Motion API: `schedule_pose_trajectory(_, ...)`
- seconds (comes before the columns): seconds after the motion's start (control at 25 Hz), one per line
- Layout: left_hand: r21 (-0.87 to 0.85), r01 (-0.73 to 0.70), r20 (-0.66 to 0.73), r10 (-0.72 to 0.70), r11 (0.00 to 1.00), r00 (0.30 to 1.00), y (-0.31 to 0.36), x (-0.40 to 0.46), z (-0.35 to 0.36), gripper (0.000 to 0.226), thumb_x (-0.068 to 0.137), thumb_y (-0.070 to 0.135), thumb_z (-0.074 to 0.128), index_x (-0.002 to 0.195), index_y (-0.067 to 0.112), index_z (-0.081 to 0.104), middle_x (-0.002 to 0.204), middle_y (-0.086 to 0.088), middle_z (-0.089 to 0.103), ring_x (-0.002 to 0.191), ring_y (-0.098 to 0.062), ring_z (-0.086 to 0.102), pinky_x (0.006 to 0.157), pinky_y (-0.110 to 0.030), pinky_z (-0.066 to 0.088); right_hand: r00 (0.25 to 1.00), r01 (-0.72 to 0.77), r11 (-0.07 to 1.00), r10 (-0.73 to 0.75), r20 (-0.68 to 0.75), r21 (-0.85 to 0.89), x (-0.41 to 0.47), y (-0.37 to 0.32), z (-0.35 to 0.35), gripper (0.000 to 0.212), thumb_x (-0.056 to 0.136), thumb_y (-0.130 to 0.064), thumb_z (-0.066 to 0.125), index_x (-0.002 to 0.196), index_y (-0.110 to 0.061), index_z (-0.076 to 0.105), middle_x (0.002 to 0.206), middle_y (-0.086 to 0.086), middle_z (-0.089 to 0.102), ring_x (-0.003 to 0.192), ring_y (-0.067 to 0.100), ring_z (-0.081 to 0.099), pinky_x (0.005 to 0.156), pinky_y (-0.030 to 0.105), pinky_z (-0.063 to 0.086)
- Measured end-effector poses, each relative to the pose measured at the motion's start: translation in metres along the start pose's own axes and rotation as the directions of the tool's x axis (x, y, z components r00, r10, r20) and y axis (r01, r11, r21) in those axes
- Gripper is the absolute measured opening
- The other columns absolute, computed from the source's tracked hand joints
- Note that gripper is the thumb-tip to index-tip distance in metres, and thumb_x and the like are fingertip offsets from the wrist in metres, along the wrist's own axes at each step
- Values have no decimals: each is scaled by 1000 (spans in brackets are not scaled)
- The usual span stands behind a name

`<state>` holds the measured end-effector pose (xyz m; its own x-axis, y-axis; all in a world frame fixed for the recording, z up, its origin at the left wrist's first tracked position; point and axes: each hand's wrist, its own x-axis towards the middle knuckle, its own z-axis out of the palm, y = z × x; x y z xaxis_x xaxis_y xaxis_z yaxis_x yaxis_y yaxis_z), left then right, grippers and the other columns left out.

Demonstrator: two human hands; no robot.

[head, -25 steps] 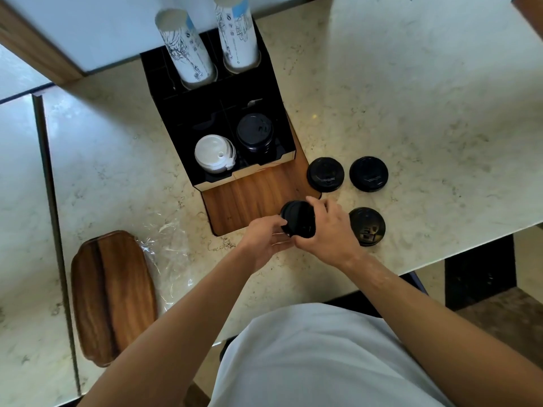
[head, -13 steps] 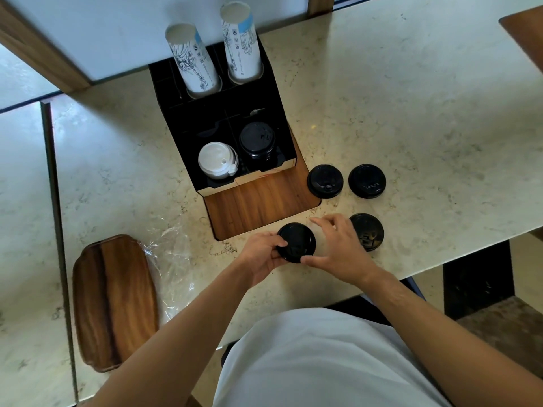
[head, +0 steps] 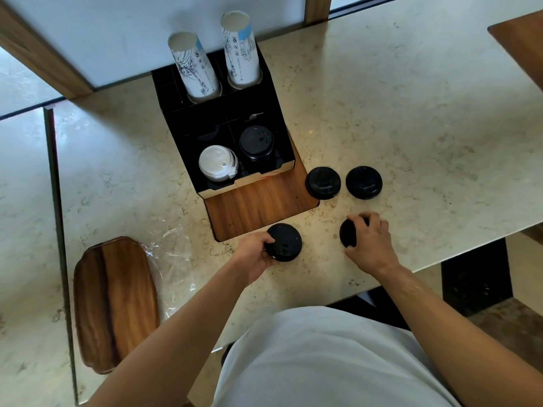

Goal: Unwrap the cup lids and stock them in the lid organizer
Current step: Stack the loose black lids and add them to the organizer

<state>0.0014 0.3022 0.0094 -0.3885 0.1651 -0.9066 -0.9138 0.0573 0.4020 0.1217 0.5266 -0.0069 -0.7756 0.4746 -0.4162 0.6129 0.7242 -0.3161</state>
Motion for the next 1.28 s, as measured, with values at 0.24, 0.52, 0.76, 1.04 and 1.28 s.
schedule_pose_trajectory(0.24, 44, -33, 65, 30, 999, 997, 0, -9, -3, 19, 97, -2, 47, 108, 1, 61, 111, -18, 63, 101, -33, 65, 91, -48, 59, 939, 308, 891, -342, 45, 334, -16, -62, -21, 96, 79, -29, 84, 158, -24, 30, 146, -3, 48, 136, 17, 36, 115, 36, 35)
schedule_pose_trajectory(0.52, -34, 22, 232, -14, 999, 973, 3, -22, -14, 35, 99, 4, 39, 113, -3, 70, 110, -26, 74, 107, -38, 70, 94, -48, 59, 867, 410, 833, -482, 125, 373, -20, -93, -10, 106, 77, -34, 85, 162, -26, 22, 148, -8, 51, 138, 11, 39, 116, 32, 37)
schedule_pose_trajectory(0.76, -114, 50, 215, -25, 992, 976, -1, -20, -15, 37, 102, 12, 38, 125, -5, 61, 122, -29, 67, 112, -42, 68, 96, -51, 58, 862, 422, 840, -489, 137, 341, -17, -93, -7, 105, 77, -35, 85, 162, -27, 24, 148, -8, 52, 138, 13, 37, 116, 32, 35)
schedule_pose_trajectory(1.04, 29, -29, 311, 18, 999, 950, -1, -15, -14, 36, 95, 8, 67, 128, -4, 62, 121, -26, 71, 114, -40, 69, 96, -45, 58, 859, 451, 844, -499, 114, 289, -14, -86, -3, 97, 80, -36, 83, 159, -25, 29, 146, -8, 51, 137, 16, 35, 117, 39, 38)
schedule_pose_trajectory(1.28, 28, -65, 224, 57, 997, 973, 5, -9, 0, 33, 88, -9, 67, 120, -5, 66, 115, -25, 73, 97, -34, 75, 83, -40, 62, 904, 406, 873, -427, 20, 269, -7, -79, 2, 91, 81, -46, 81, 156, -21, 36, 148, -4, 51, 137, 18, 38, 116, 39, 40)
